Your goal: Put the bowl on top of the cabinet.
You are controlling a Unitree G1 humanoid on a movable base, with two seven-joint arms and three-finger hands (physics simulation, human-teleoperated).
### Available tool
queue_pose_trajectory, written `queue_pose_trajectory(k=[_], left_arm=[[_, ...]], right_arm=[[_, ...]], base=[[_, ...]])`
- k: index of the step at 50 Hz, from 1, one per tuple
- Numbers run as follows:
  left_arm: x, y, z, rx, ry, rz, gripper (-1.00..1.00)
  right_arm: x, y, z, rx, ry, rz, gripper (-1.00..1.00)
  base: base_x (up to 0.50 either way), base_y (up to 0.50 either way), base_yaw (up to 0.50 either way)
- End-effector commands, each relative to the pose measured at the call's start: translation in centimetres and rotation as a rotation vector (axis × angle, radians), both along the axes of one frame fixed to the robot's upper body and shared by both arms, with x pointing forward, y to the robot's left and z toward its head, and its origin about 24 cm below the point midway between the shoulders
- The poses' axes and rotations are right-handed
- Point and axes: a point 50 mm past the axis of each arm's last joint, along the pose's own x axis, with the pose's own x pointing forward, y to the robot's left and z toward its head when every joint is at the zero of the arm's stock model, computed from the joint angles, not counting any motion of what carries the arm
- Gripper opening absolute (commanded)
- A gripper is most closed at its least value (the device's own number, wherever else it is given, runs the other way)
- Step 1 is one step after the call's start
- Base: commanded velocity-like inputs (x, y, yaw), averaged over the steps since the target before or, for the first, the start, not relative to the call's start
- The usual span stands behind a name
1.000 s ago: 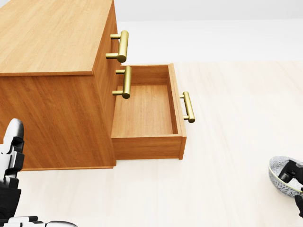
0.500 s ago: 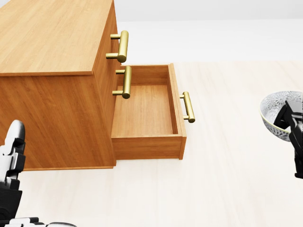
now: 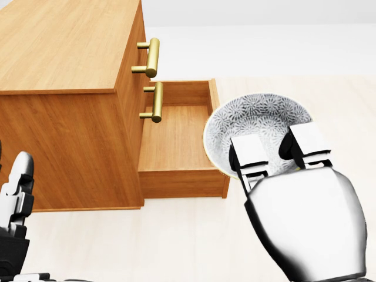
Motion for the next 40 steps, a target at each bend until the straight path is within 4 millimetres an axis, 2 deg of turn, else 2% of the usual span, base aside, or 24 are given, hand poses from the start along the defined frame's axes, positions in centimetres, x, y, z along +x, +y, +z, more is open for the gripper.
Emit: queue_pose_trajectory(k=[1,26,33,40], left_arm=[[-0.1,0.0,-0.1,0.0,0.006,-0.002,1.0],[-0.1,0.0,-0.1,-0.001,0.007,-0.003,1.0],[-0.1,0.0,-0.1,-0.002,0.006,-0.003,1.0],[-0.2,-0.1,-0.2,0.0,0.011,-0.007,1.0]], right_arm=[[-4.4,6.4,-1.1,-0.184,-0.007,0.313,-1.0],[-4.3,6.2,-1.1,-0.194,-0.012,0.306,-1.0],[-2.7,4.7,0.8,-0.199,-0.132,0.174,-1.0],[-1.2,2.1,4.9,-0.207,-0.384,-0.033,-1.0]], base=[[0.0,0.0,0.0],[0.0,0.0,0.0],[0.0,0.0,0.0],[0.0,0.0,0.0]])
